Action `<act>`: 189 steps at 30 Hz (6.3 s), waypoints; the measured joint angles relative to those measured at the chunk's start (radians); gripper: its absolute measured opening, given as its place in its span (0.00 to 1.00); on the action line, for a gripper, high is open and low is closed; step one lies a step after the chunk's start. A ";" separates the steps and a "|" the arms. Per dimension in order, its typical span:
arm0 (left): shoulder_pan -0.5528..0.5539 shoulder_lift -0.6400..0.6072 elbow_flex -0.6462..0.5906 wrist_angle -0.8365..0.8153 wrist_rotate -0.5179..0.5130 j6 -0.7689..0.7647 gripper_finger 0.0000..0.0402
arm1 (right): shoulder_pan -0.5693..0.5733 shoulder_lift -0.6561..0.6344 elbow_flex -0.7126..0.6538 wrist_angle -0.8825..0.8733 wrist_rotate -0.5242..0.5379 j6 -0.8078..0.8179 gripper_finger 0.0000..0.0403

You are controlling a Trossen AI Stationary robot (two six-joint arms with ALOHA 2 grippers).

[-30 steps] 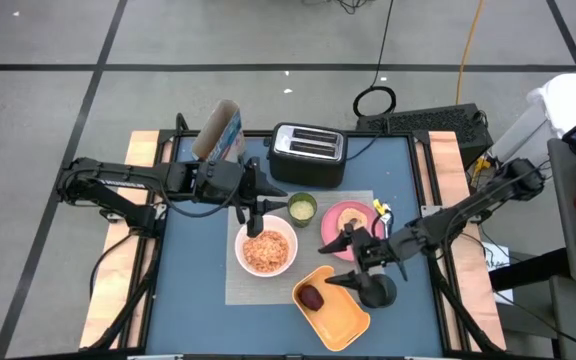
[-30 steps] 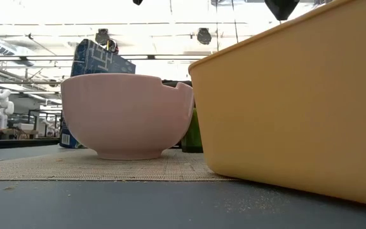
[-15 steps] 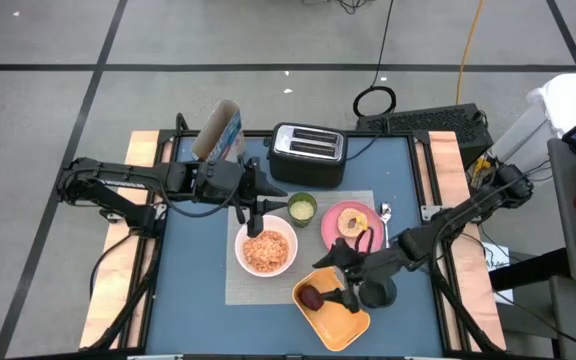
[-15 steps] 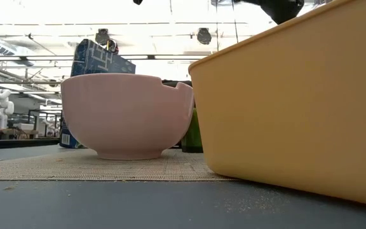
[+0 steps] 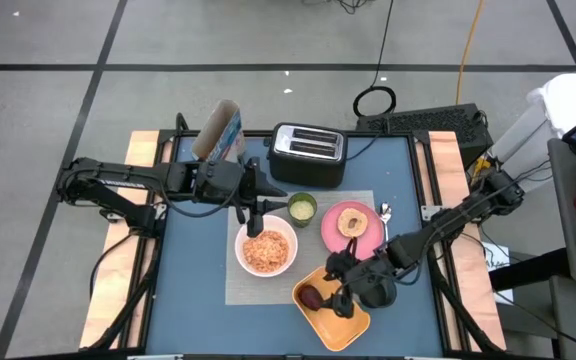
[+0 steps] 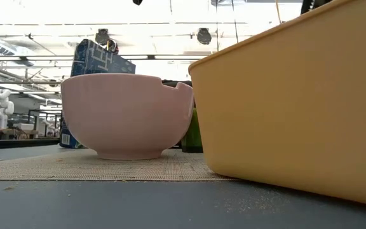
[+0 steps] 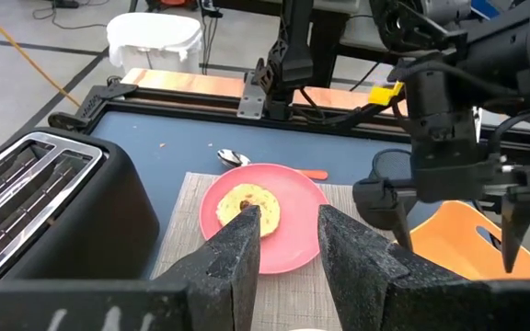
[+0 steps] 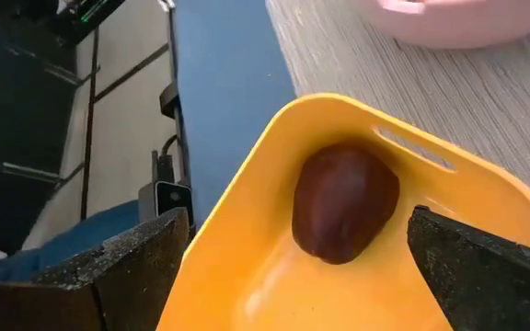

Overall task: Arrange a breakfast setting
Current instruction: Put the apple on the gray table mat to the top right of the pink plate

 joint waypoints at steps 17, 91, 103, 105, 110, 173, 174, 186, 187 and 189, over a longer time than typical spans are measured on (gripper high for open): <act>0.000 0.000 0.000 0.000 0.000 -0.003 0.29 | -0.009 0.019 0.000 -0.054 0.090 0.164 0.98; 0.000 0.000 0.000 0.000 0.000 -0.002 0.29 | -0.023 0.209 -0.001 -0.012 0.037 0.199 0.57; 0.000 0.000 0.000 0.000 0.000 -0.002 0.29 | -0.023 0.209 -0.001 -0.012 0.037 0.199 0.53; 0.000 0.000 0.000 0.000 0.000 -0.002 0.29 | -0.023 0.209 -0.001 -0.012 0.037 0.199 0.51; 0.000 0.000 0.000 0.000 0.000 -0.002 0.29 | -0.023 0.209 -0.001 -0.001 0.037 0.199 0.49; -0.026 0.132 -0.001 0.184 0.010 0.134 0.29 | -0.026 -0.524 -0.313 0.474 0.693 -1.056 0.50; -0.030 0.142 -0.001 0.202 0.010 0.151 0.29 | -0.026 -0.535 -0.347 0.516 0.692 -1.059 0.50; -0.044 0.236 0.000 0.248 0.019 0.220 0.29 | -0.037 -0.559 -0.676 1.023 0.629 -1.054 0.50; -0.044 0.246 0.000 0.270 0.019 0.232 0.29 | -0.037 -0.559 -0.694 1.058 0.614 -1.047 0.50; -0.044 0.253 0.000 0.272 0.019 0.237 0.30 | -0.036 -0.556 -0.726 1.120 0.606 -1.031 0.50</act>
